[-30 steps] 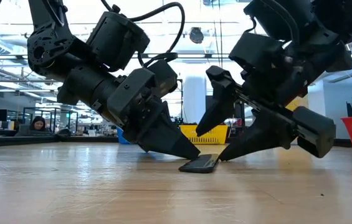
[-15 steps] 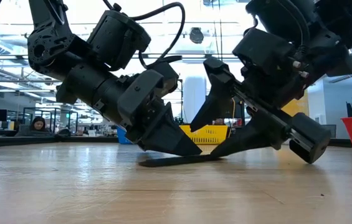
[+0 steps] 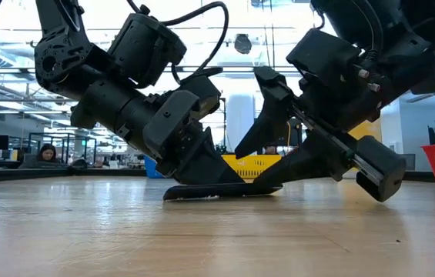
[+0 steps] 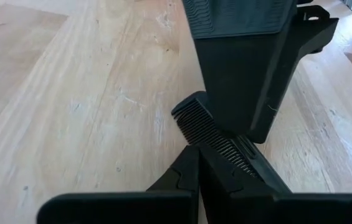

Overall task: Pick & Place Travel size toiletries
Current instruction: Put the black hair comb into the green bin

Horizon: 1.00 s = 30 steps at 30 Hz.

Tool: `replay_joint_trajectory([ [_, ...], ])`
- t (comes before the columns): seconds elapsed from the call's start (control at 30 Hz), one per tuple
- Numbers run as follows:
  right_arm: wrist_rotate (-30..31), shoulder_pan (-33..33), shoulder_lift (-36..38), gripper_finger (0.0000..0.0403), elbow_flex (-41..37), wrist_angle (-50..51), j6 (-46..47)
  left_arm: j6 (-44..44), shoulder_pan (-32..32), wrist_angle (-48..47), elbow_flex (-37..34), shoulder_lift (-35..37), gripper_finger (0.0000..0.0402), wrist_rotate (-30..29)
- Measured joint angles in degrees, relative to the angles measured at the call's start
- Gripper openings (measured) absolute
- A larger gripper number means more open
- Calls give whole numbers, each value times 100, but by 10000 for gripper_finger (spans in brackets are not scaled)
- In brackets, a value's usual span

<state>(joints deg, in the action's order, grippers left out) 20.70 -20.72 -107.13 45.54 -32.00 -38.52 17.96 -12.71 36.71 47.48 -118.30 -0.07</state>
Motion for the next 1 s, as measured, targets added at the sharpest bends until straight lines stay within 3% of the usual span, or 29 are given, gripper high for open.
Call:
replay_joint_trajectory([
  [0.47, 55, 10, 4, 160, 4, -121, 388, 15, -61, 346, -2, -15, 10, 414],
  [0.67, -496, 78, 7, 159, 4, 79, 908, -11, -59, 363, -2, -13, 2, 412],
  [1.0, -556, 126, 7, 169, 4, 48, 1164, -30, -59, 397, 0, -7, 8, 373],
])
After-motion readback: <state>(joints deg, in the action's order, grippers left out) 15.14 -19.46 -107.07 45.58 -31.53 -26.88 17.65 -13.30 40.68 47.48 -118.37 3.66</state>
